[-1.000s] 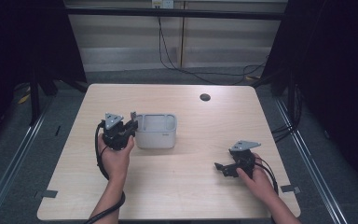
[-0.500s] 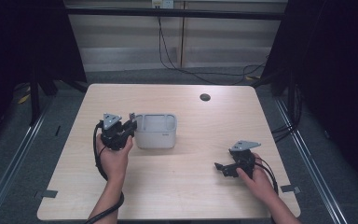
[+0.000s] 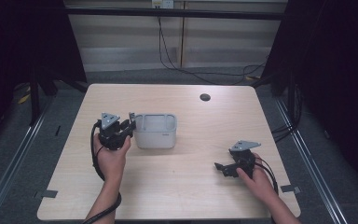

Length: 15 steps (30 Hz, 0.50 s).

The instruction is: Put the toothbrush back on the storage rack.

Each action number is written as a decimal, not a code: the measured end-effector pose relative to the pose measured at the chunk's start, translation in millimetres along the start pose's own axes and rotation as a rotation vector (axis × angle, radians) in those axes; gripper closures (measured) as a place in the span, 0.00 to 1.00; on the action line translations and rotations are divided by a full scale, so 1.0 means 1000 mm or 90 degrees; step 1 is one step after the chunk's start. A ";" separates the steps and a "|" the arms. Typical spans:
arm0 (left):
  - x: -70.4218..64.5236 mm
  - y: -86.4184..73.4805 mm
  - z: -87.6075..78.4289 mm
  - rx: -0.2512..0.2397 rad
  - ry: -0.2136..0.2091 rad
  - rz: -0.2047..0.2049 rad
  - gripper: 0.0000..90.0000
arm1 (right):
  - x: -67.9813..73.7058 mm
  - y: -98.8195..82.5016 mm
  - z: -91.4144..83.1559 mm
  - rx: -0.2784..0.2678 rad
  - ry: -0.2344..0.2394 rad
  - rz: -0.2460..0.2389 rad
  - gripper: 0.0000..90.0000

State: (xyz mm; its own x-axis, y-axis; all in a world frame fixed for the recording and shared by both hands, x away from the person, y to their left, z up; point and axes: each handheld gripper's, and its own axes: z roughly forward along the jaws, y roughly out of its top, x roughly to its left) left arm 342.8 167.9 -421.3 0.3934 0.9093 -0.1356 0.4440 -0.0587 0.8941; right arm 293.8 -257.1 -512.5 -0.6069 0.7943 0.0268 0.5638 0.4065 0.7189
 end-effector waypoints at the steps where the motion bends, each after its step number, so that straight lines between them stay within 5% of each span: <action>1: 0.001 0.001 -0.001 0.001 0.001 0.000 0.78 | 0.000 0.000 0.000 0.000 0.000 0.000 0.13; 15: 0.004 0.000 -0.002 0.017 -0.011 -0.004 0.73 | 0.000 0.000 0.000 0.000 0.000 0.000 0.13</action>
State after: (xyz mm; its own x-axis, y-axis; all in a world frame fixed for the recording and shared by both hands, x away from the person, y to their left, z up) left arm 343.0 172.3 -420.8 0.4048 0.9022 -0.1487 0.4673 -0.0643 0.8817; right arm 293.8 -257.1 -512.5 -0.6070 0.7942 0.0268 0.5637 0.4066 0.7190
